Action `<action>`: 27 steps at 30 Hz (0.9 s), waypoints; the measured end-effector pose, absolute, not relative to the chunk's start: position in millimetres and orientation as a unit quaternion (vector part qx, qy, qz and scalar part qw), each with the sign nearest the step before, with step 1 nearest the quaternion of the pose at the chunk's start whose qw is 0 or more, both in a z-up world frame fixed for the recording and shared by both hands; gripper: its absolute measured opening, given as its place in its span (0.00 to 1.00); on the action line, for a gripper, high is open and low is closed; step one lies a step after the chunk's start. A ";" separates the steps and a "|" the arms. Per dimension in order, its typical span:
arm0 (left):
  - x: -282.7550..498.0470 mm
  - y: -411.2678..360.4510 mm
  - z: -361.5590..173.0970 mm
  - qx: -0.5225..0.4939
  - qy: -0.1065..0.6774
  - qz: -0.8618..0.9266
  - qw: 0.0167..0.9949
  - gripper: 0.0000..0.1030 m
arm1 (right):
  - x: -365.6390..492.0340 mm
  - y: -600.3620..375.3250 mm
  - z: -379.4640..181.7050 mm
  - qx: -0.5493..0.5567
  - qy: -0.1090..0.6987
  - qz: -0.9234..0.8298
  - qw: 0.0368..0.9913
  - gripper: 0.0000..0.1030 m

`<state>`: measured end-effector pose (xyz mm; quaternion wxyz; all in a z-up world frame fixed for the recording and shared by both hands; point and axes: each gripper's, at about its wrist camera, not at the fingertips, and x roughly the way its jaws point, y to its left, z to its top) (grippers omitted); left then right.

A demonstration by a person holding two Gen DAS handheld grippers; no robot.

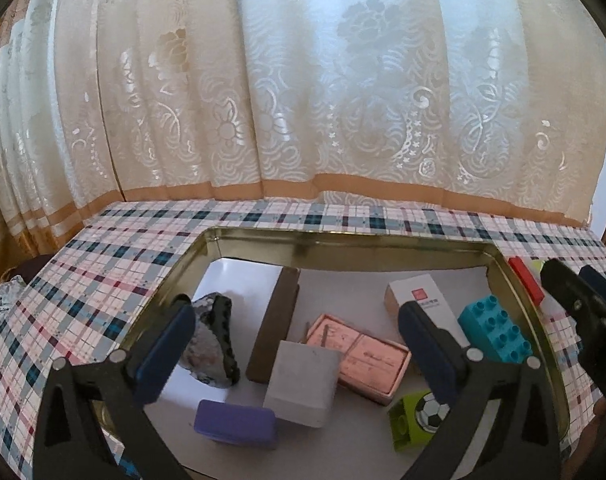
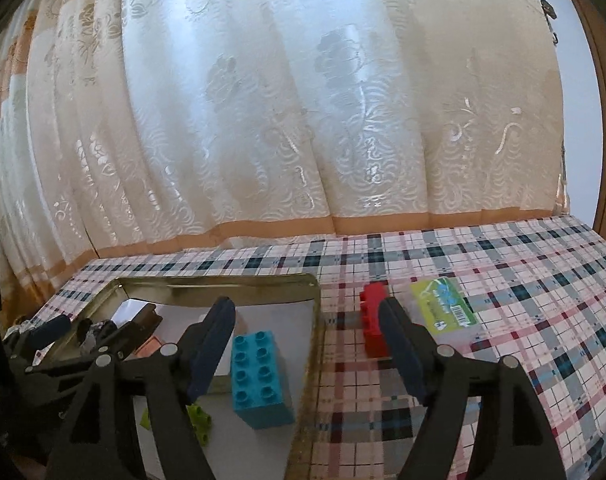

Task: Organize rigid objects
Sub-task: 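Withdraw both open tools from the tray toward the red brick and clear box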

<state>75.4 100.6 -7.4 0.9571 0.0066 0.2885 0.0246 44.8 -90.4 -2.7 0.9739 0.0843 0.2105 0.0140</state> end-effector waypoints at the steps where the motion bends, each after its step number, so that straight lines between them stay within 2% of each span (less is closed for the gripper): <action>1: 74.3 100.1 -6.7 0.007 0.284 0.023 0.958 1.00 | 44.9 -90.3 -2.7 0.082 0.210 0.013 0.974 0.74; 9: 66.3 90.7 -4.5 0.015 0.265 0.008 0.964 1.00 | 40.7 -95.9 -5.8 0.045 0.203 0.006 0.978 0.74; 27: 47.5 55.4 -2.7 0.051 0.230 -0.013 0.972 1.00 | 32.6 -156.1 -5.5 0.039 0.197 -0.034 0.979 0.74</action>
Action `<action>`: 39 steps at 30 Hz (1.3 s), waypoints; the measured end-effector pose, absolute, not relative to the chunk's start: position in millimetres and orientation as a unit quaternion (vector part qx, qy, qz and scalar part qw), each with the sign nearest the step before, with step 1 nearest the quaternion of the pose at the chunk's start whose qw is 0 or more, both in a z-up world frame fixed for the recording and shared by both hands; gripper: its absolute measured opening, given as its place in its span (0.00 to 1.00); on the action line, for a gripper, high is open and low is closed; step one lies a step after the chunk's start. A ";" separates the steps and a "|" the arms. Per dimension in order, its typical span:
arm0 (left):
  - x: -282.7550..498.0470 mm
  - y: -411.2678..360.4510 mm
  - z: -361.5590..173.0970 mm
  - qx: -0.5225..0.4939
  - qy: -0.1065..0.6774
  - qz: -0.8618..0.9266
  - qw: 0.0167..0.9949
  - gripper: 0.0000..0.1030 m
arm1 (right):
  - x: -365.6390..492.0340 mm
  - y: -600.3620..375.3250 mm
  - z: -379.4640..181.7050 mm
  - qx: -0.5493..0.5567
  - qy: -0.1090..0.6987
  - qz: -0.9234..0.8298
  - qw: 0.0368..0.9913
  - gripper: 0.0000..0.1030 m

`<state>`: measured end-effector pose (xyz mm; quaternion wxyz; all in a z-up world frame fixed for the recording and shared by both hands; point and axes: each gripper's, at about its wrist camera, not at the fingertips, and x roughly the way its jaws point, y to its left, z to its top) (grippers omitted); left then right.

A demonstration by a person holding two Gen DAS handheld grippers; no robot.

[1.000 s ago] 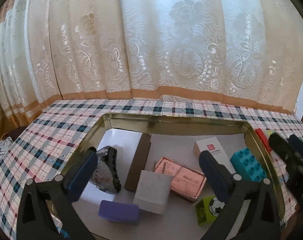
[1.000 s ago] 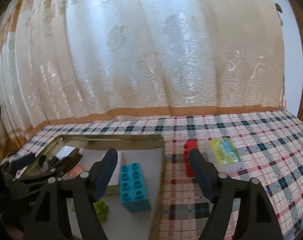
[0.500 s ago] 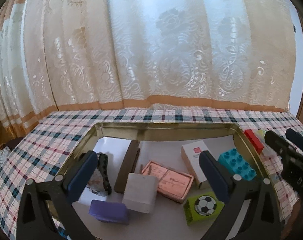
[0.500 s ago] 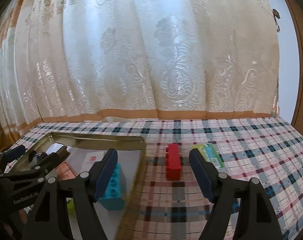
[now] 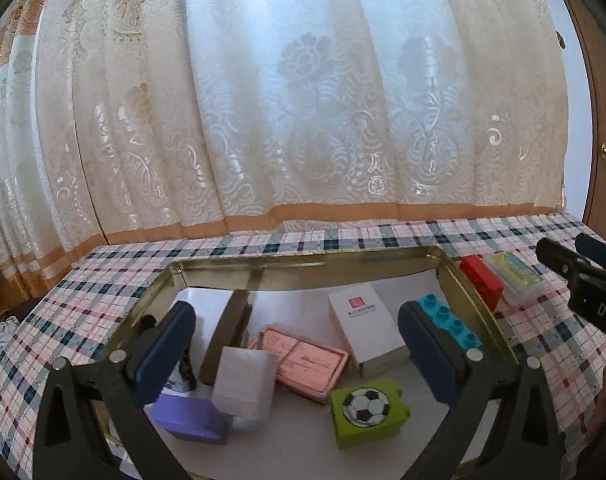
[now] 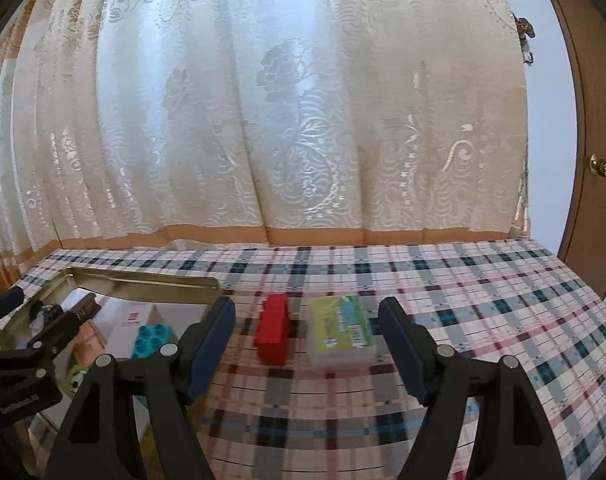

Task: Organize rigid objects
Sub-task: 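Withdraw both open tools from the tray toward the red brick and clear box, then grasp the clear green-labelled box with the right tool while the left grasps the red brick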

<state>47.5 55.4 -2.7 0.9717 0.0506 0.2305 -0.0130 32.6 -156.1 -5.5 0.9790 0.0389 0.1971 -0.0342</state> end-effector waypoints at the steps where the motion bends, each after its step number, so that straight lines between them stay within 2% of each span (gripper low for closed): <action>1: 46.4 53.2 -2.7 0.048 0.231 -0.015 0.972 1.00 | 32.3 -158.8 -5.5 0.041 0.198 -0.034 0.979 0.74; 19: 34.7 1.8 -2.8 0.056 0.243 -0.039 0.968 1.00 | 38.1 -218.7 -12.9 0.058 0.234 -0.057 0.969 0.74; 21: 33.9 -8.0 -1.8 0.059 0.244 -0.045 0.967 1.00 | 41.7 -221.1 -14.9 0.056 0.243 -0.053 0.967 0.68; 22: 33.3 -12.3 -1.6 0.062 0.243 -0.045 0.967 1.00 | 45.4 -221.8 -16.3 0.056 0.251 -0.048 0.965 0.55; 23: 33.2 -17.2 -1.1 0.065 0.242 -0.042 0.967 0.99 | 51.0 -221.7 -19.0 0.056 0.266 -0.043 0.962 0.49; 28: 34.3 -33.3 0.0 0.063 0.248 -0.050 0.965 0.99 | 71.6 -223.2 -28.6 0.090 0.301 -0.005 0.949 0.49; 39: 51.2 -37.1 -4.3 0.053 0.274 -0.029 0.960 0.99 | 119.6 -202.8 -44.9 0.065 0.362 0.043 0.929 0.49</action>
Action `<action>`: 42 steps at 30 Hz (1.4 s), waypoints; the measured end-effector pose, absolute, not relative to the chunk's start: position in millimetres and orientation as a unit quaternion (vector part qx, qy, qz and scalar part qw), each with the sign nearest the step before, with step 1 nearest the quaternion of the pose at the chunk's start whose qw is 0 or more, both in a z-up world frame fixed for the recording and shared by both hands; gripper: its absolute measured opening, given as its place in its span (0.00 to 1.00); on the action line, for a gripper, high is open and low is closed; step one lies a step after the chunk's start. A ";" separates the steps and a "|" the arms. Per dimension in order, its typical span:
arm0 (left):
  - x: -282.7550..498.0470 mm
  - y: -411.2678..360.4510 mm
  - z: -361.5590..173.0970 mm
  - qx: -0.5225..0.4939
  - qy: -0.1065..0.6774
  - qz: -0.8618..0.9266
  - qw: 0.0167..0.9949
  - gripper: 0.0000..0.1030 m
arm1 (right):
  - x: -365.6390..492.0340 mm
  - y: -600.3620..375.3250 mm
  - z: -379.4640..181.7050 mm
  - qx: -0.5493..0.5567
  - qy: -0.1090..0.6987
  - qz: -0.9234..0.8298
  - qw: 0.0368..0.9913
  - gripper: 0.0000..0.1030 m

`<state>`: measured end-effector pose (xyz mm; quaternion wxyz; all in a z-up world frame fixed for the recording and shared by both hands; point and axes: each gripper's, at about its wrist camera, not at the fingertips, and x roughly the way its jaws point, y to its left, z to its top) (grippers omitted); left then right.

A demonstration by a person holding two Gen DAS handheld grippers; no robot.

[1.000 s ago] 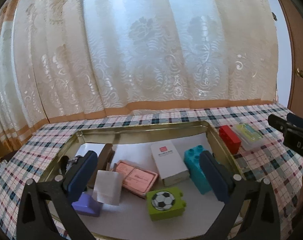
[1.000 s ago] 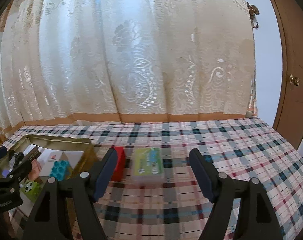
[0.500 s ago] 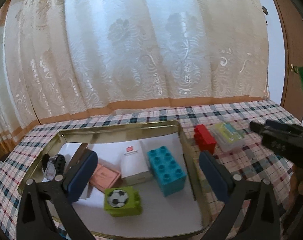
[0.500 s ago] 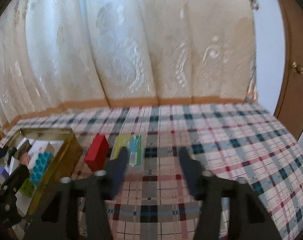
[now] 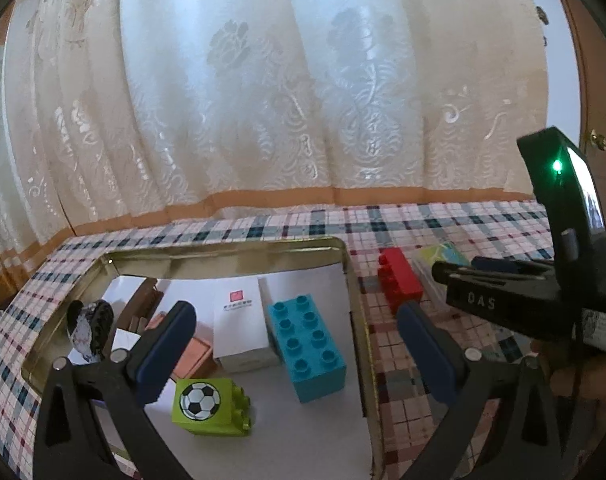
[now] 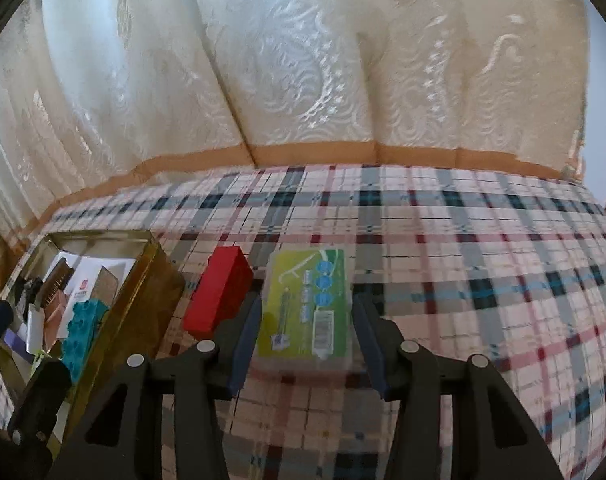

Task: Organize rigid objects
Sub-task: 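Grasp the clear green-labelled box with the right tool while the left grasps the red brick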

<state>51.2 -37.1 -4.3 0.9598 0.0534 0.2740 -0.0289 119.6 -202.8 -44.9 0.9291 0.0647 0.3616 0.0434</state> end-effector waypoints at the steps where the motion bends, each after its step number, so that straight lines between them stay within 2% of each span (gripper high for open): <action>1: 53.2 -37.2 -4.8 0.053 0.277 -0.026 0.959 0.99 | 124.0 -201.5 -45.5 0.063 0.363 0.045 0.929 0.49; 20: 64.4 -33.8 -5.7 0.030 0.288 -0.010 0.957 0.99 | 140.3 -191.8 -46.6 0.059 0.371 0.096 0.922 0.49; 26: 62.4 -32.4 -5.1 0.027 0.286 -0.017 0.958 0.99 | 148.1 -184.6 -49.3 0.046 0.373 0.100 0.921 0.54; 31: 65.7 -30.6 -6.8 0.020 0.293 -0.021 0.956 0.99 | 167.1 -180.1 -60.9 0.050 0.405 0.106 0.907 0.56; 42: 63.2 -49.6 0.5 0.036 0.282 -0.037 0.958 0.99 | 143.3 -210.6 -56.5 0.045 0.390 0.058 0.918 0.55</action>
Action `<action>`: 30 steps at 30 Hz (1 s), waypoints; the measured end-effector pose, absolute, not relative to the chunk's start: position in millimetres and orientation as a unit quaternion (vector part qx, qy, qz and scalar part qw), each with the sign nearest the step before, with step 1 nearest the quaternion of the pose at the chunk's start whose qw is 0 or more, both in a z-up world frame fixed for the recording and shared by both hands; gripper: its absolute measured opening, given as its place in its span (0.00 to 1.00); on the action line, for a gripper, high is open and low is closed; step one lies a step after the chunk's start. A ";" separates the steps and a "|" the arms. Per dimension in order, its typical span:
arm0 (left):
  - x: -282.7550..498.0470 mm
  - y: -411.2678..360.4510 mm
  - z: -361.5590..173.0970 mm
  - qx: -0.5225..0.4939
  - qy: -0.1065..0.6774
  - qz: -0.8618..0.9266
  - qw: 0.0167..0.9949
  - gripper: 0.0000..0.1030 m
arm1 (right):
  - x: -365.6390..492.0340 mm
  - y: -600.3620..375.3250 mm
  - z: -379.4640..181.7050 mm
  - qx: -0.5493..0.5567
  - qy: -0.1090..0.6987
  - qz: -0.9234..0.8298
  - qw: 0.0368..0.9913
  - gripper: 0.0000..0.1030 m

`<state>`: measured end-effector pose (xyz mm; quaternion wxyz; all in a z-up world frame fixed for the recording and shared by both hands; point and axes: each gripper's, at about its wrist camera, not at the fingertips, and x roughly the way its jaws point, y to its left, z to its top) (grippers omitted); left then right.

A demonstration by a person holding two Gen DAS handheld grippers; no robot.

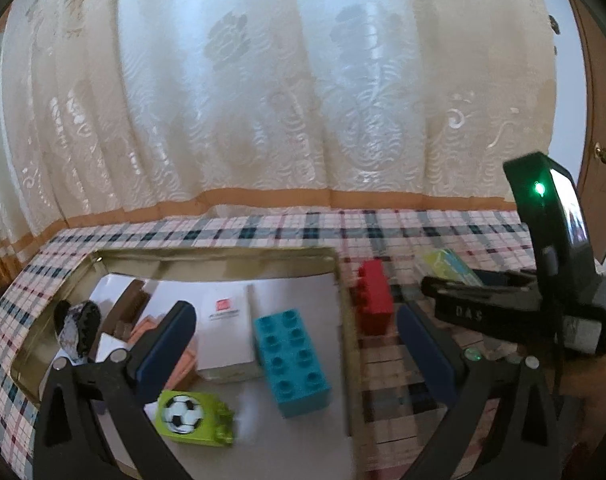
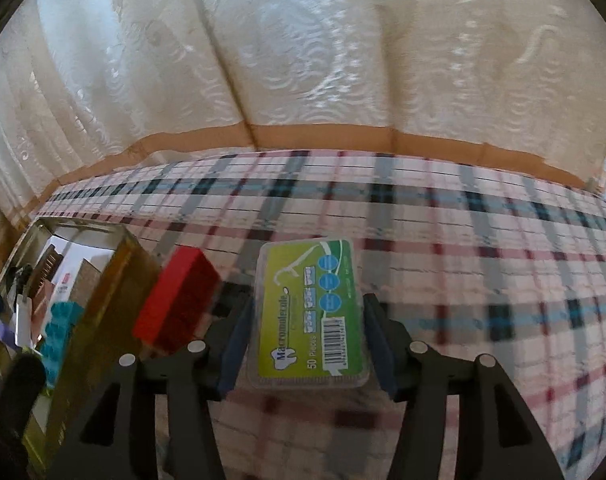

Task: Organize rigid objects
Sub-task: 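Grasp the clear green-labelled box with the right tool while the left grasps the red brick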

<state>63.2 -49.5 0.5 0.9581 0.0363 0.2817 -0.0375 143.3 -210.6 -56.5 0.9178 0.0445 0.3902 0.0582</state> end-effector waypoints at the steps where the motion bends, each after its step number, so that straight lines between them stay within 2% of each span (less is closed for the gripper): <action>1: 63.0 -57.8 2.1 0.041 0.282 -0.045 0.958 0.99 | 137.3 -217.0 -55.3 0.043 0.386 0.048 0.920 0.55; 6: 68.8 -110.9 0.4 0.085 0.281 -0.063 0.954 0.99 | 108.0 -259.4 -52.6 0.048 0.367 0.011 0.929 0.55; 9: 79.3 -146.8 -5.5 0.118 0.296 -0.066 0.945 0.91 | 95.3 -287.7 -54.0 0.065 0.362 -0.008 0.930 0.55; 13: 97.1 -182.6 -18.4 0.154 0.311 -0.033 0.937 0.90 | 86.7 -317.3 -58.0 0.088 0.364 -0.025 0.927 0.55; 19: 134.0 -182.7 -34.9 0.108 0.382 0.001 0.918 0.89 | 82.4 -335.5 -58.3 0.112 0.362 -0.041 0.924 0.55; 27: 149.8 -175.3 -44.7 0.093 0.404 0.061 0.908 0.88 | 85.4 -333.6 -59.5 0.116 0.371 -0.032 0.921 0.55; 29: 153.0 -173.9 -45.0 0.086 0.407 0.068 0.907 0.89 | 86.3 -333.8 -59.5 0.117 0.370 -0.032 0.921 0.55; 30: 154.5 -173.5 -45.9 0.085 0.411 0.069 0.905 0.93 | 86.2 -334.1 -59.2 0.117 0.370 -0.031 0.921 0.55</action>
